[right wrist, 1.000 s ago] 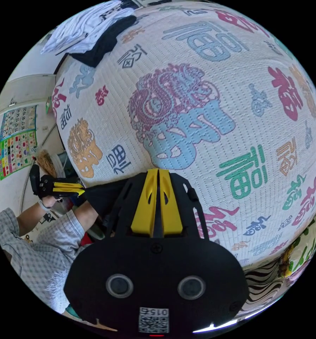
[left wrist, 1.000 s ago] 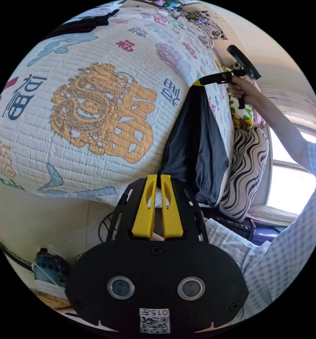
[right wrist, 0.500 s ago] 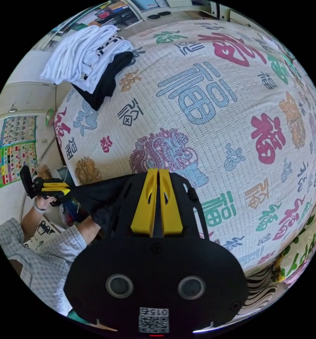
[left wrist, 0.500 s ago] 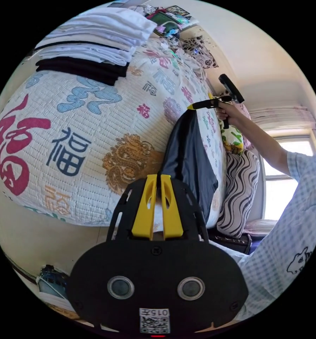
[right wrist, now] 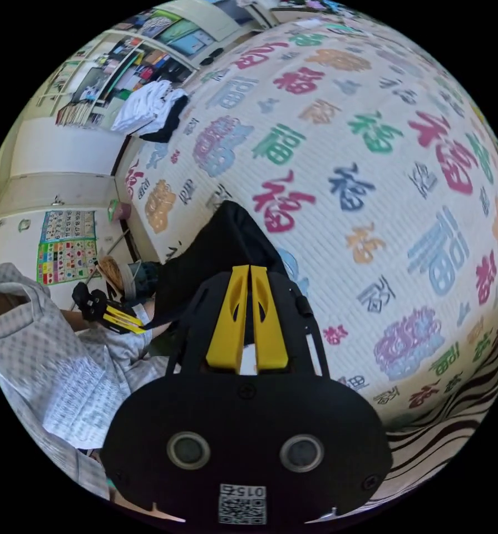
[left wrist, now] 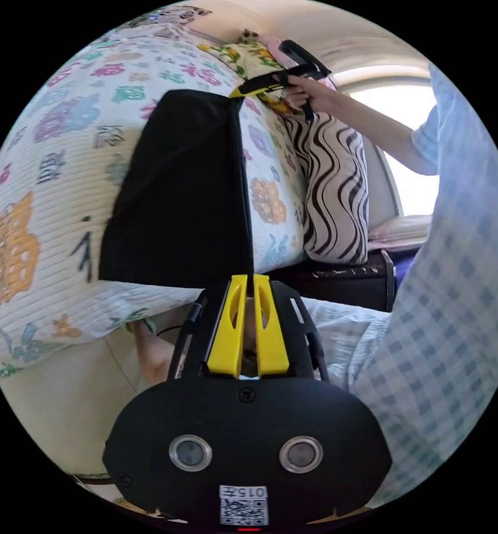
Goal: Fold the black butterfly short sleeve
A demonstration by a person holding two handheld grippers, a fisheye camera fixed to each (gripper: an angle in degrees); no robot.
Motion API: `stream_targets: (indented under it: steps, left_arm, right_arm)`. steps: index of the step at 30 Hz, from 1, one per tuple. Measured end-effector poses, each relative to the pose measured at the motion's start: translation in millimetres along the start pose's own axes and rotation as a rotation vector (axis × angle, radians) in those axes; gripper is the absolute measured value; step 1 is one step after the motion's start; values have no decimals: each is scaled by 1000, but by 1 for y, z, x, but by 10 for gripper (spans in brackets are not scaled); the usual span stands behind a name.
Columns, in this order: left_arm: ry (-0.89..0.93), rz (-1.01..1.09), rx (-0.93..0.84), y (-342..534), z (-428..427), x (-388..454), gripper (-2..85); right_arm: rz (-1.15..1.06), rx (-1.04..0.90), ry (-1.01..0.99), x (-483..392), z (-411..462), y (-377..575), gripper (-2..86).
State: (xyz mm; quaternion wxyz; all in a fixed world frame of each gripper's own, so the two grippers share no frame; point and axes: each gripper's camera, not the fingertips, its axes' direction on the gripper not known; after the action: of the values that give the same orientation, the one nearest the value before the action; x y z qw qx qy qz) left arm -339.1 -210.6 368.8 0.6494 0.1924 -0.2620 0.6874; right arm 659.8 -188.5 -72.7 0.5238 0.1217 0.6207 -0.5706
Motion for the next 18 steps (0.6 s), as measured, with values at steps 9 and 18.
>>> stream_targets:
  steps: [9, 18]
  left_arm:
    - [-123, 50, -185, -57, 182, 27, 10]
    - [-95, 104, -466, -92, 267, -6, 93]
  right_arm:
    - [95, 47, -18, 86, 20, 90, 1]
    - [175, 109, -45, 116, 8, 149, 36]
